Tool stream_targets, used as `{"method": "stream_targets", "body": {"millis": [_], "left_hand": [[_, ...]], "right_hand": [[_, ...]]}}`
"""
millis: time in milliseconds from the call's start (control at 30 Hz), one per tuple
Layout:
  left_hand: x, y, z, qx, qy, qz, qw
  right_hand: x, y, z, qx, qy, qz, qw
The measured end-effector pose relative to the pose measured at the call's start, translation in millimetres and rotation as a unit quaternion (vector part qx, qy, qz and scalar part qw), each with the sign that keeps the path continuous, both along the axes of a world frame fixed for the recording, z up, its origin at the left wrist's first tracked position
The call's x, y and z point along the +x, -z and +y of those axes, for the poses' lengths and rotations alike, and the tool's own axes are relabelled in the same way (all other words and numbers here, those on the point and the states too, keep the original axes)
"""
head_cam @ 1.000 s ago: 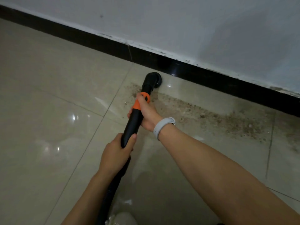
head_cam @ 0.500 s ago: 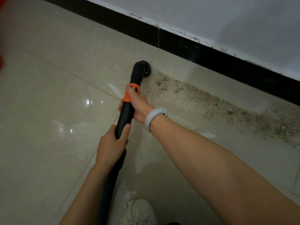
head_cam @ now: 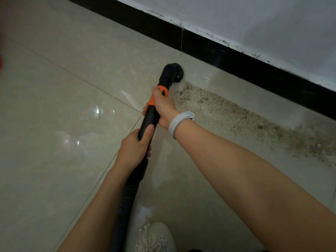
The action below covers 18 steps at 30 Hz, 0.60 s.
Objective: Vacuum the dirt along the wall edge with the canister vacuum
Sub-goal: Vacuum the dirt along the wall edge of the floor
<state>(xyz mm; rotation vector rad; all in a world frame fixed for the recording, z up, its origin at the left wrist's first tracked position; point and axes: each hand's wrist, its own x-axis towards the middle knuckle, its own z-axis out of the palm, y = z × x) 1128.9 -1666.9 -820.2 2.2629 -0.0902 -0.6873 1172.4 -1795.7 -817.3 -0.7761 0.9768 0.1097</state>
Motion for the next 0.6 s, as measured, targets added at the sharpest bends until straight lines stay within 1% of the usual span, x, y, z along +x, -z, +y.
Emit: {"method": "stream_targets", "body": {"millis": [133,333,433,600], "left_hand": [[-3.2,-2.1,-4.7,-0.001,0.008,0.006,1.0],[-27.1,1.0,24.6,0.019,0.049,0.016,0.998],[-33.6,1.0,37.1,0.033,0.036,0.011,0.999],[-39.9,-0.5,38.4,0.042,-0.003,-0.014,0.999]], "right_hand": [[-5.0,-1.6,-3.9,0.012,-0.001,0.0,1.0],[-39.4,7.2,18.0,0.045,0.023,-0.013,0.999],[-47.1,9.0,31.8,0.031,0.013,-0.016,0.999],[-40.3,6.9,42.9,0.009,-0.019,0.008,1.0]]}}
